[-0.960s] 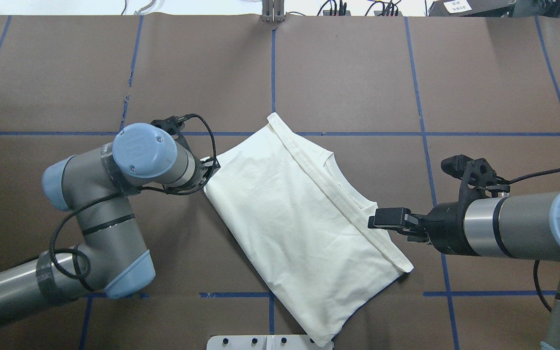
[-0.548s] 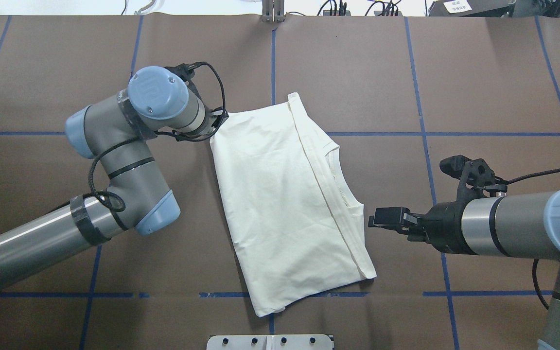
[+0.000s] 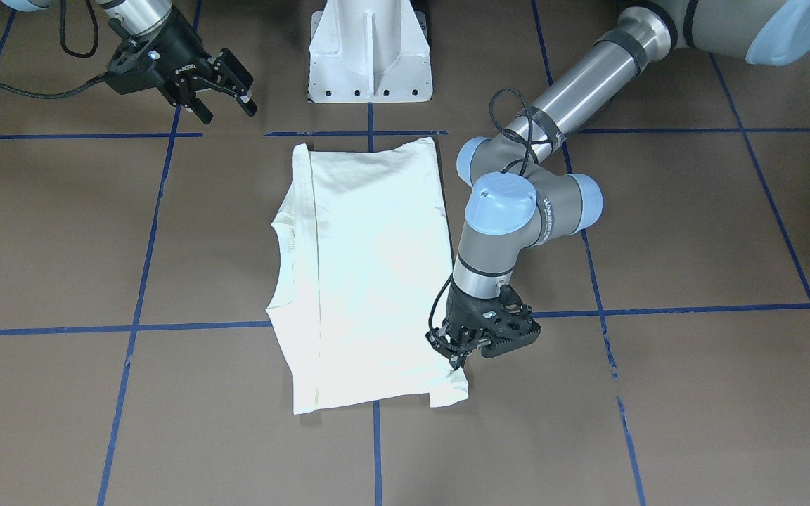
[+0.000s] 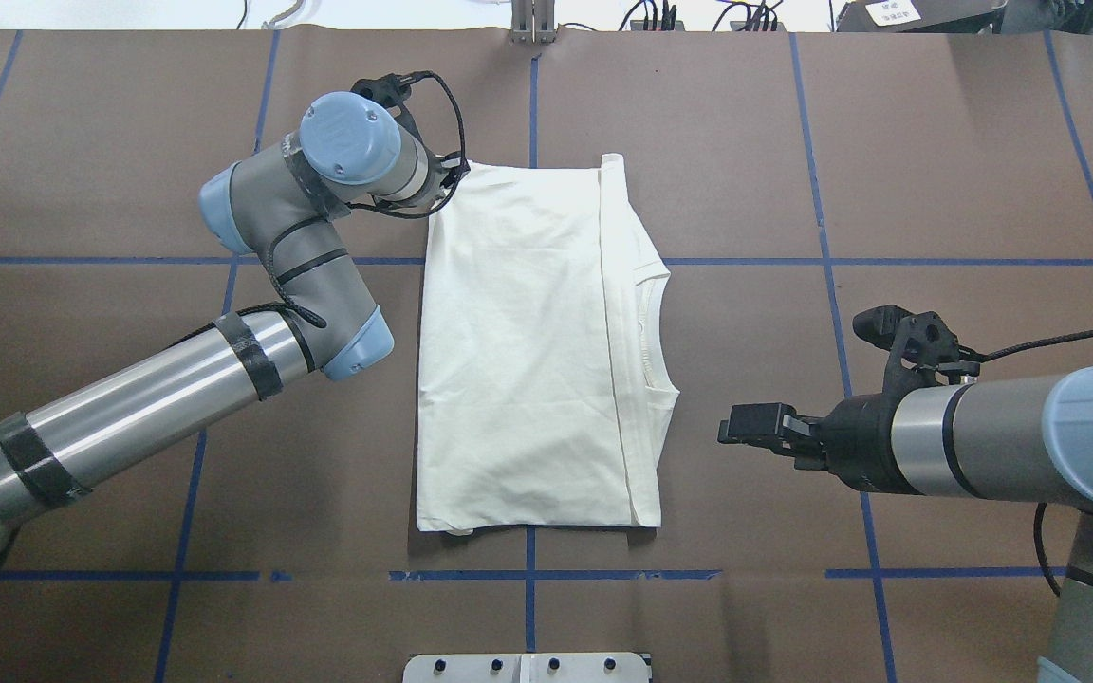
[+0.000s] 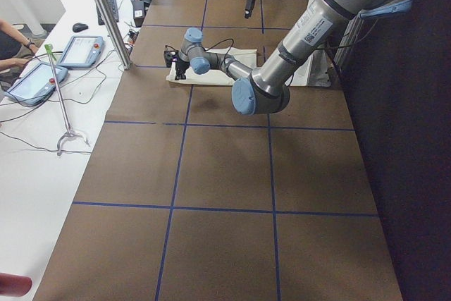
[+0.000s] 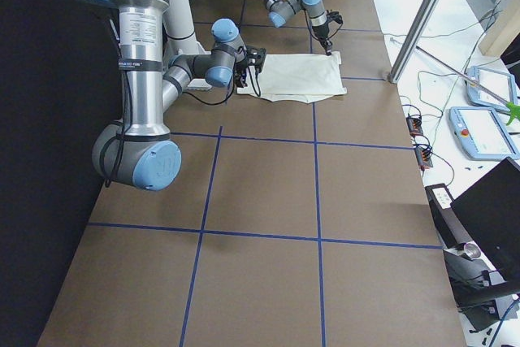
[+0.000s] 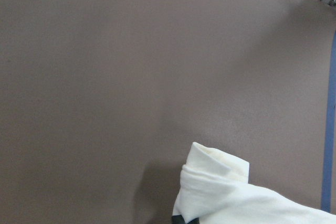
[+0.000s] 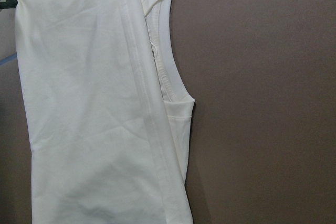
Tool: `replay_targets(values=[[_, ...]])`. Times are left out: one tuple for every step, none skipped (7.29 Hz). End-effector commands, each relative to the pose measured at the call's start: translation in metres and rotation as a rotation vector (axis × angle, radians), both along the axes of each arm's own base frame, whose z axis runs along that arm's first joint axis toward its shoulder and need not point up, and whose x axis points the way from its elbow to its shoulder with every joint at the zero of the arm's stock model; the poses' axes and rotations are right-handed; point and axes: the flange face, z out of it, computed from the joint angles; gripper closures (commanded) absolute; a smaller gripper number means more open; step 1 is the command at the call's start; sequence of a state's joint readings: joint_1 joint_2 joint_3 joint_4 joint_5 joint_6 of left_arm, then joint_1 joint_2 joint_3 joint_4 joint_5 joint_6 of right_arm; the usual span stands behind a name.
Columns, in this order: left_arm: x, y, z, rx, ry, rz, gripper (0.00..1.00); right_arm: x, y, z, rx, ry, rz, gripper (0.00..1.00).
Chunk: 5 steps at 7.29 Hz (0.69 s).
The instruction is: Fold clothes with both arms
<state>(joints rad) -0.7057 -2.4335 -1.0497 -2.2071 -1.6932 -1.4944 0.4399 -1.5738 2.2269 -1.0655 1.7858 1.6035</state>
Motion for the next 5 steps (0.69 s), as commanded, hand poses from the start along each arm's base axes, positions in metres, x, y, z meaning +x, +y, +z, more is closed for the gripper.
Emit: replay_targets(values=[[0.0,-0.004,0.004,0.027,-0.013,0.009,1.0,-0.002,-0.001,0.003,-0.001,0.006,-0.002,0.0],[-0.002,-0.006,0.003,0.031,-0.008,0.006,0.54,-0.002,-0.001,0.003,0.003,0.007,-0.003,0.0],[-0.005,-0.007,0.001,0.063,-0.027,0.027,0.01,-0.005,-0.002,-0.001,0.008,0.007,-0.003,0.0],[-0.014,-0.014,-0.001,0.064,-0.033,0.025,0.0,-0.01,-0.007,0.005,0.002,0.022,0.002,0.0],[-0.035,-0.024,-0.004,0.058,-0.037,0.045,0.0,-0.023,-0.017,0.01,-0.003,0.035,0.009,0.0]])
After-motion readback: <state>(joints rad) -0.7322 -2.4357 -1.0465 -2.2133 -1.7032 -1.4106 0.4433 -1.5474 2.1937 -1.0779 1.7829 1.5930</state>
